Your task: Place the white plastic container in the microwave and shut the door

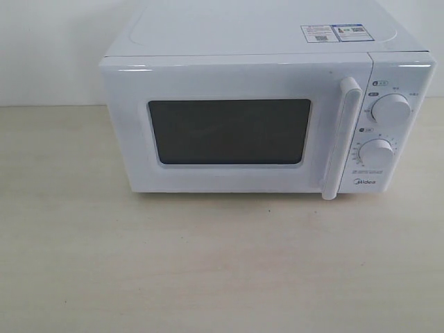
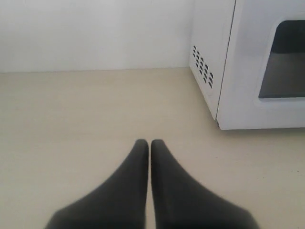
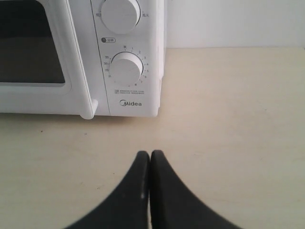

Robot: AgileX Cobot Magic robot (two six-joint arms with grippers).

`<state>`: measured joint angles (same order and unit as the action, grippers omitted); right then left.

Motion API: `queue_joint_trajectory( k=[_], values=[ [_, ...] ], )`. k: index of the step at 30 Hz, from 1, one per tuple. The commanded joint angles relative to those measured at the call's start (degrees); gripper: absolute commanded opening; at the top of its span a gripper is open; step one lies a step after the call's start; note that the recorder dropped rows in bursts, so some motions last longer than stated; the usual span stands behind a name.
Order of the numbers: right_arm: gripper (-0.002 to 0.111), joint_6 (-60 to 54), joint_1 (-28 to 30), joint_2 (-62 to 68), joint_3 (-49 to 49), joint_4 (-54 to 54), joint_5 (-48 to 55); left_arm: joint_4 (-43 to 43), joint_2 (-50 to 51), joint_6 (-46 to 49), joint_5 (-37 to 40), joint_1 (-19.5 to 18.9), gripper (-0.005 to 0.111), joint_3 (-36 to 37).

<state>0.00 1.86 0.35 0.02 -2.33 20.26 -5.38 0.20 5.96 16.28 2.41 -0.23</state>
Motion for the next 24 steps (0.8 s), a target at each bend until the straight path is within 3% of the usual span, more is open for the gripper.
queue_joint_trajectory(
  k=[1,24],
  values=[
    [0.0,0.0,0.34,-0.35,-0.02,-0.08,-2.01,1.57,-0.2,-4.0,0.07,-0.12,0.004,0.23],
    [0.0,0.0,0.34,-0.35,-0.02,0.1,-1.83,0.68,-0.2,-5.96,0.19,-0.12,0.004,0.23]
  ],
)
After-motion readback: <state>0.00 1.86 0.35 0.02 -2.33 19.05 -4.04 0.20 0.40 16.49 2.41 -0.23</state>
